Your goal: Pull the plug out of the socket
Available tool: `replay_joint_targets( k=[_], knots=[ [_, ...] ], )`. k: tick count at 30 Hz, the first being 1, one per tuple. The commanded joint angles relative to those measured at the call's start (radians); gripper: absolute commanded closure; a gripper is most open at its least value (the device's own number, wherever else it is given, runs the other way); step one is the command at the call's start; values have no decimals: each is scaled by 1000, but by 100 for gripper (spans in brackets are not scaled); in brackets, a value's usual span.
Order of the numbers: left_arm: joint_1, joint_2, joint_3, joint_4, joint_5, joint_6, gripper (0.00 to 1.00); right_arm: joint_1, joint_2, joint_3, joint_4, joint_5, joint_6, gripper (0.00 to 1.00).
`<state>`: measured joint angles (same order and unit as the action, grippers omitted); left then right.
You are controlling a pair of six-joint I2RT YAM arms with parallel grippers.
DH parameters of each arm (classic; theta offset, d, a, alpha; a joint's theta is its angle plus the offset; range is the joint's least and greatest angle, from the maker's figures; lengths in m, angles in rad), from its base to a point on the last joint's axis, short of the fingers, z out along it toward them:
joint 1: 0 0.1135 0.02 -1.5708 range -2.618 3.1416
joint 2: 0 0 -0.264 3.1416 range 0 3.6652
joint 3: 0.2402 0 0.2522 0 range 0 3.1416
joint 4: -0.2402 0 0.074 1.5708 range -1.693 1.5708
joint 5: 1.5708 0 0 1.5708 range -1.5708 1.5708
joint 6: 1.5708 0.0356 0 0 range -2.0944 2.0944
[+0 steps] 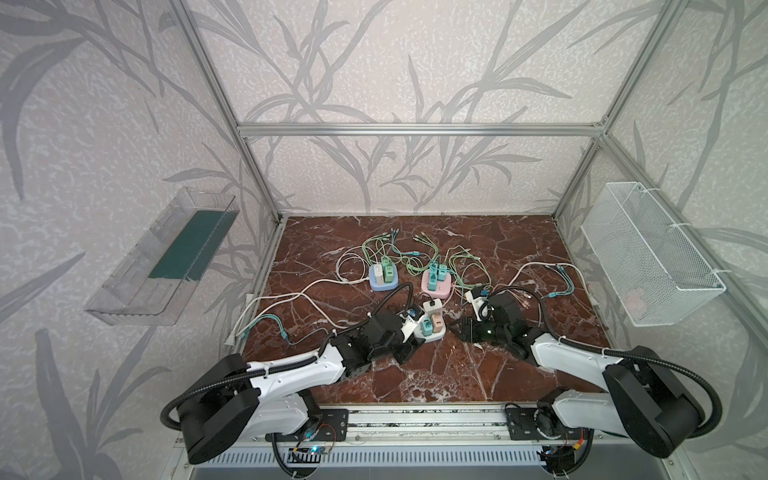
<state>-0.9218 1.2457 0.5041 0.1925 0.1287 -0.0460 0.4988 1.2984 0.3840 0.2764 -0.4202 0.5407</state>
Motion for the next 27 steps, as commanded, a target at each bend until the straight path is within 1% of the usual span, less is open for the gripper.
replay_joint_targets(
  k=[1,5,9,17,20,27],
  knots=[
    [-2,42,27,76,14,59,51,6,23,18,37,-1,11,46],
    [-2,89,33,118,-5,81,51,6,46,29,41,-5,11,47],
    [0,130,29,172,-53,92,51,6,72,45,45,-7,10,48],
    [22,196,45,219,-54,117,49,7,105,63,53,-17,11,48],
    [39,214,45,243,-29,112,48,7,110,66,56,-20,12,48],
    [50,248,71,249,-13,140,44,6,130,73,64,-32,5,48]
  ],
)
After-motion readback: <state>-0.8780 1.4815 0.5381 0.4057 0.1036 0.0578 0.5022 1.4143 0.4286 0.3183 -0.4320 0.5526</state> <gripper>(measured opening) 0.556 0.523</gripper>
